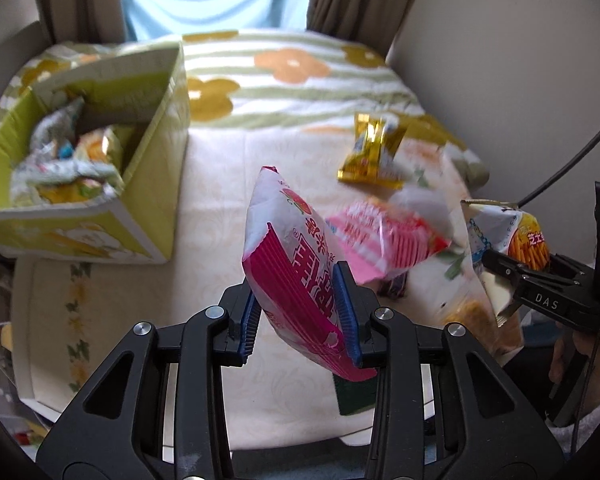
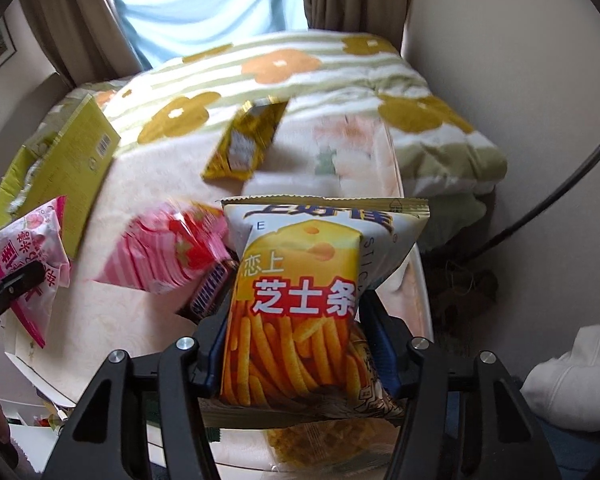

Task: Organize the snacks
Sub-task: 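Carry both bags over the yellow box and open both tools to drop them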

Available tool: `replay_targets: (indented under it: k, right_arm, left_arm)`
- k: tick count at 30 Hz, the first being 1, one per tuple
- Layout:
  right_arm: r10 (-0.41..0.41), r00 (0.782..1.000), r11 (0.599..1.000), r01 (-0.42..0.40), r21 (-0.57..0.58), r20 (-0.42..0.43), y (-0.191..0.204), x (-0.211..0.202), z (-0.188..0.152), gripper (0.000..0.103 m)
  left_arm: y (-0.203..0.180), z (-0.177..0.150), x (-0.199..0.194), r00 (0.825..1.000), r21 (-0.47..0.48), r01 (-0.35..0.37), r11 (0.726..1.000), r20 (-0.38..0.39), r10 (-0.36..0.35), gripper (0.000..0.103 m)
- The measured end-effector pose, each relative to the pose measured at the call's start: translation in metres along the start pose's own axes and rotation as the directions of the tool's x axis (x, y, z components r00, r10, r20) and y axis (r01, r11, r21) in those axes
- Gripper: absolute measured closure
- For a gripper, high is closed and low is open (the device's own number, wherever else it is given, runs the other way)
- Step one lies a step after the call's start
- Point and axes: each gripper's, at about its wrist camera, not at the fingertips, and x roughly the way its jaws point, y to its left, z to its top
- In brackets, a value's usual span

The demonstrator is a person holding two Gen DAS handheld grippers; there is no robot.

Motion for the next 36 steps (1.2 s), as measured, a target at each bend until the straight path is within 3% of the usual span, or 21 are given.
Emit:
replay_targets:
  k: [9,16,26,36]
  right_arm:
    - [0.066,0.988,0.994,-0.052,-0.098,0.139,0.031,-0.042,0.039,0.048]
    - [0.148,0.973,0.977,-0.117,-0.176,0.176,0.085,-0.054,0.073,0.048]
    - [0.239,0.956,0.946,-0.189,-0.262,0.172,0.204,-0.038,0.121,0.048]
    - [0.252,0.96,0.941,-0.214,-0.264,0.121,0.307,0.007,0.155,0.048]
  left_arm:
    - [0.03,0.039,-0.061,0.984,-0.07,-0.039,0.997,0.169,0.051,0.072]
    - [0.083,0.07,-0.084,0.969,-0.115,-0.07,0.991,0.228,0.095,0.072]
    - [0.183,0.118,-0.076,0.975,-0.131,-0.079,0.988,0.197,0.104,0.072]
    - [0.266,0.167,-0.016,0.996,-0.062,-0.031,0.998,0.076,0.036,0.072]
